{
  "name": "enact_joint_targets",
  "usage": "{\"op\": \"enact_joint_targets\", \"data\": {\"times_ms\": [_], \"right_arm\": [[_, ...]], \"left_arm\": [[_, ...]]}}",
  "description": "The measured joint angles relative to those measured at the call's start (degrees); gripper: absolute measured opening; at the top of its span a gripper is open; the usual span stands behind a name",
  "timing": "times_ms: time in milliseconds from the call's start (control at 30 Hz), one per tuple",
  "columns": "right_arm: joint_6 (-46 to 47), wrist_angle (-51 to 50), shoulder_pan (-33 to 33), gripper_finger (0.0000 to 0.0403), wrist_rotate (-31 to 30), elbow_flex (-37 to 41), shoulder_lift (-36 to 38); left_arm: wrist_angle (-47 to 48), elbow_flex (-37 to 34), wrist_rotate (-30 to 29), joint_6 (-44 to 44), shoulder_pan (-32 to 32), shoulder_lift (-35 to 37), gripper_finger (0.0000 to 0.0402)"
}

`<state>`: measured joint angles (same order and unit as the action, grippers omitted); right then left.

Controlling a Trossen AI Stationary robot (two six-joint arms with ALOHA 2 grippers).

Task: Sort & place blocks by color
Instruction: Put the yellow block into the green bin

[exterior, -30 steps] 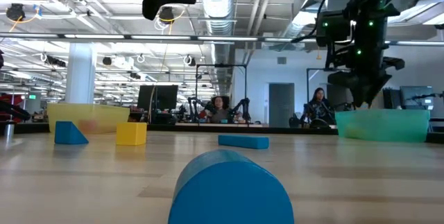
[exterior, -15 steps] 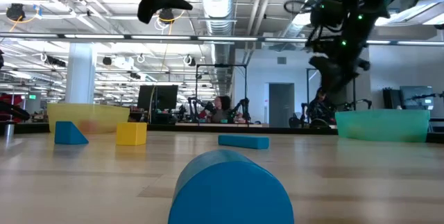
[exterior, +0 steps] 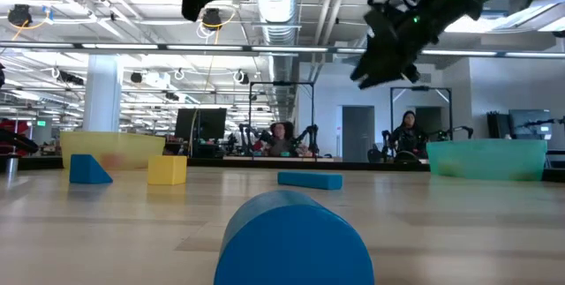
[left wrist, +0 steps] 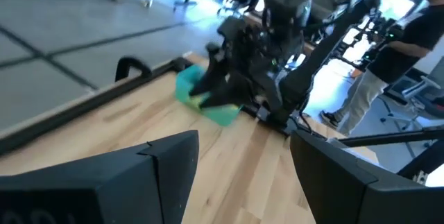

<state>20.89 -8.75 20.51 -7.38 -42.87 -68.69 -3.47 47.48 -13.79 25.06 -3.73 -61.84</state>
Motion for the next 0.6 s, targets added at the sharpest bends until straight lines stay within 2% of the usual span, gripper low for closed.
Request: {"op": "enact_joint_targets", "data": {"times_ms": [133, 233, 333, 467, 600], "right_arm": [[-2.9, 5.5, -4.8, 0.0195, 0.0, 0.0, 0.0], [-9.0, 10.6, -8.6, 0.0195, 0.0, 0.0, 0.0], [-13.9, 15.8, -12.3, 0.0198, 0.2, 0.0, 0.0], [-10.5, 20.4, -15.6, 0.0196, 0.2, 0.0, 0.0], [-3.1, 20.8, -17.6, 0.0189, -0.3, 0.0, 0.0]], "left_arm": [[-4.0, 0.0, 1.2, -4.7, 0.0, 0.0, 0.0214], [-7.3, 0.0, 7.1, -8.2, 0.1, 0.0, 0.0214], [-6.7, 1.4, 11.0, -9.9, 1.0, 0.0, 0.0207], [0.2, 2.8, 12.3, -11.6, 2.8, 0.3, 0.0189], [10.6, 3.4, 13.2, -7.9, 4.9, 0.6, 0.018]]}}
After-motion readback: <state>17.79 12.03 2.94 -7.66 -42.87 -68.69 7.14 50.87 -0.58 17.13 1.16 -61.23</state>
